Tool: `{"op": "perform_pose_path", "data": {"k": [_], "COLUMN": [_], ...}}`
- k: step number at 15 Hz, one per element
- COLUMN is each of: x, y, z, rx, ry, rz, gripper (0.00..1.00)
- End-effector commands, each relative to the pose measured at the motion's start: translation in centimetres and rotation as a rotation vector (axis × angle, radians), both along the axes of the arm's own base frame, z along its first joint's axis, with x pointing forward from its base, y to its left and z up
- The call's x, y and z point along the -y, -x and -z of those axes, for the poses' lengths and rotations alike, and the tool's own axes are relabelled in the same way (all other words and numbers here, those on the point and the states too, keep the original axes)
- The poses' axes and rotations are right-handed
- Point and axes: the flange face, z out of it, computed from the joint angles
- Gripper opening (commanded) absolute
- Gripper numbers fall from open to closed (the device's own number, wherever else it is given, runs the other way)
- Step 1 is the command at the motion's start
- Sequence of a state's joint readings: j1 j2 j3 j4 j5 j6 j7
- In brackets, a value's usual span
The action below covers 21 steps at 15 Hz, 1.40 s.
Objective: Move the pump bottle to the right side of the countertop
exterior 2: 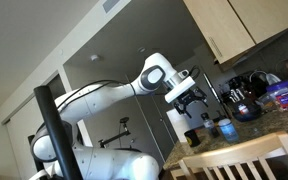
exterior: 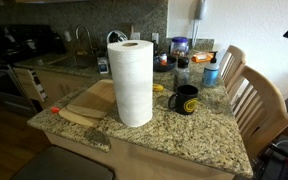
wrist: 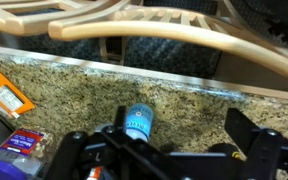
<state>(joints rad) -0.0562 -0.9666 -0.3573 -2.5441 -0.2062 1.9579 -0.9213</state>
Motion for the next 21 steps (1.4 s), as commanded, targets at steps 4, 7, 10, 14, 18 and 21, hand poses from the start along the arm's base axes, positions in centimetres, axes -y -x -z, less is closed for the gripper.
{"op": "perform_pose_path", "data": {"k": [4,7,10,14,18,21], "x": [-10.9,-11.7,-11.5,-8.6,-7.9,-7.5], "y": [-8.2,-8.4,-9.1,-10.2,-10.8,-11.1], "z": [4.3,4.0,4.2,4.0,3.7,4.5], "rx": [-0.047,-0.053,-0.005,0.198,0.226,0.223], "ry": [0.071,0.078,0.107,0.098,0.097,0.096], "rz": [-0.132,-0.120,-0.068,0.079,0.105,0.119], "gripper": [1.00,1.00,1.00,1.00,1.00,1.00]}}
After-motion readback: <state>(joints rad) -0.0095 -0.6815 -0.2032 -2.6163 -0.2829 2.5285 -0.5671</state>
